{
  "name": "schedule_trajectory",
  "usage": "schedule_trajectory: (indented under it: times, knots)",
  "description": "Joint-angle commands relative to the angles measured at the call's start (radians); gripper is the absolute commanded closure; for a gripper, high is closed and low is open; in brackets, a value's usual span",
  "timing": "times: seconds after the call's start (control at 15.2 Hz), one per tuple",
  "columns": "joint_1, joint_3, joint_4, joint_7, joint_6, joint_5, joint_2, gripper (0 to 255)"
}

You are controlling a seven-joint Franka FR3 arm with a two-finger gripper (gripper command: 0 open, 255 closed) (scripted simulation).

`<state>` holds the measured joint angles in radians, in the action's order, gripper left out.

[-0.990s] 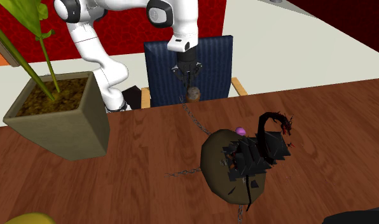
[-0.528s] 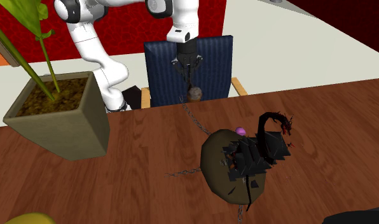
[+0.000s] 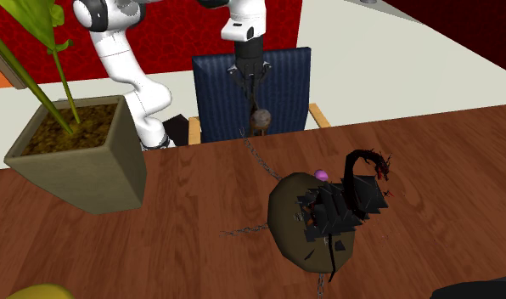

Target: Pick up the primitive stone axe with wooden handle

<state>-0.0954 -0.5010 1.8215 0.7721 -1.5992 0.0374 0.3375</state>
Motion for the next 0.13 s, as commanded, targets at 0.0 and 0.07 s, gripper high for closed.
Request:
schedule_trajectory:
  times: [0.0, 0.07]
  knots:
    - [-0.004, 0.002, -0.031, 0.000, 0.018, -0.005, -0.005, 255]
    - [-0.004, 0.002, -0.031, 0.000, 0.018, -0.005, -0.005, 255]
